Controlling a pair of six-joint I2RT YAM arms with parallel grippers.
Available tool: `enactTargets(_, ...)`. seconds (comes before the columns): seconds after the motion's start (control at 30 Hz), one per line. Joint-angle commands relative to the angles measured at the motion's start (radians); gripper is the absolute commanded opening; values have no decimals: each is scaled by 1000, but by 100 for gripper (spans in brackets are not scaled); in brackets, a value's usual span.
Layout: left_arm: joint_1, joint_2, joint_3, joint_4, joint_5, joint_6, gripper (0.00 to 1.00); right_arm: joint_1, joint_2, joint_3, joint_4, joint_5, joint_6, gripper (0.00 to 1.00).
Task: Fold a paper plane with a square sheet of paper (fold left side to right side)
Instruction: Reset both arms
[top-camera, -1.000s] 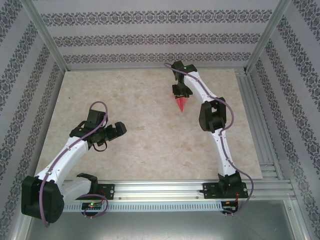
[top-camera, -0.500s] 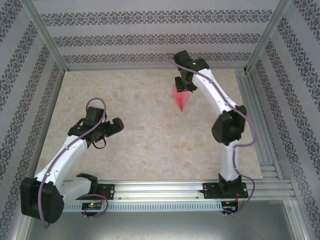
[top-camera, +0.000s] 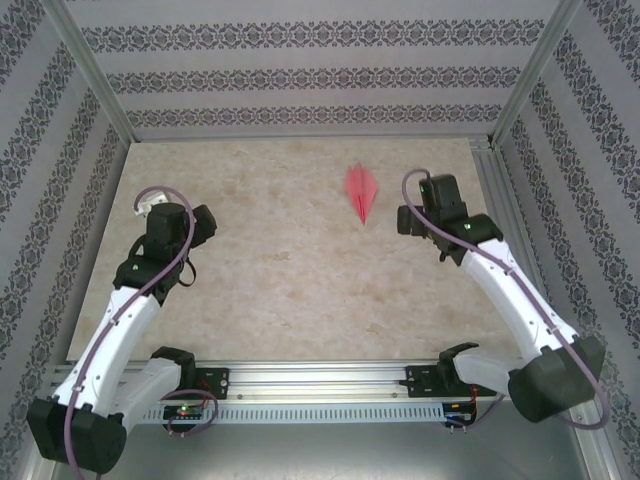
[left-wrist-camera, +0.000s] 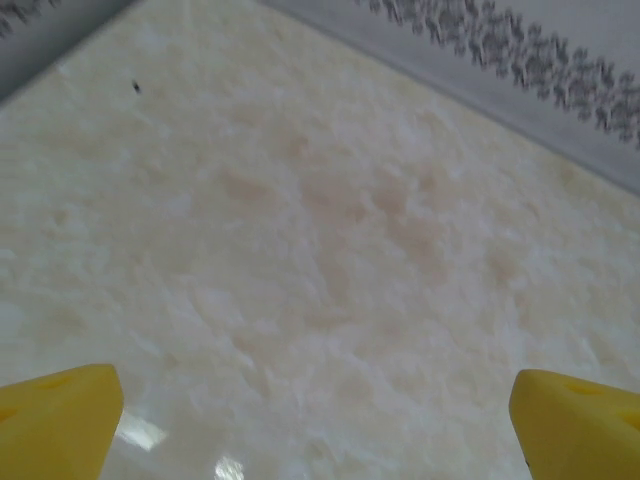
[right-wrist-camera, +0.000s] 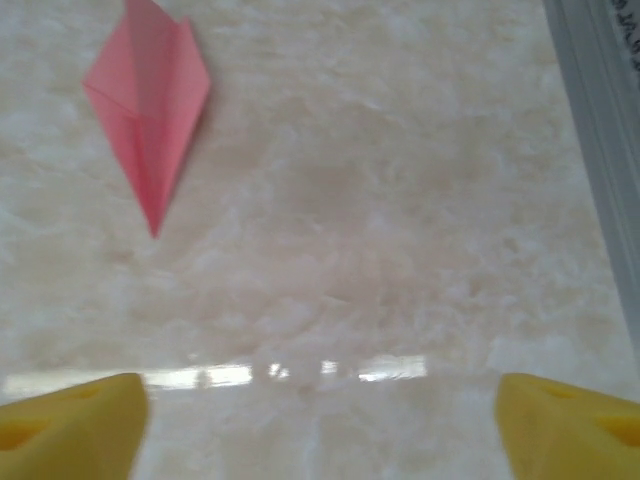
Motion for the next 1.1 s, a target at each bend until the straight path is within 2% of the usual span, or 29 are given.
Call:
enactTargets(0.0, 13, -63, -83, 164, -184, 119, 100, -50, -86, -133, 220, 77, -20, 98)
enactTargets(0.2, 14, -54, -191, 305, -237, 291, 100, -192, -145, -402, 573, 62, -66, 98)
enactTargets(0.37, 19, 15, -309, 529, -221, 410, 100, -225, -56, -552, 901, 73, -101, 98)
enactTargets(0.53, 42, 118, -377, 729, -120, 469, 100, -226, 114, -554, 1075, 31, -135, 98)
enactTargets(0.67, 70, 241, -400, 864, -38, 502, 100, -227, 186, -549, 1223, -10, -194, 98)
enactTargets(0.8, 91, 379, -441, 1061, 1, 507, 100, -227, 250, -523, 1300, -52, -247, 98)
enactTargets(0.87, 101, 409, -429, 1094, 47, 534, 100, -229, 277, -517, 1337, -60, -274, 98)
enactTargets(1.07, 131, 508, -460, 1309, 136, 539, 100, -275, 314, -532, 1400, -107, -237, 98)
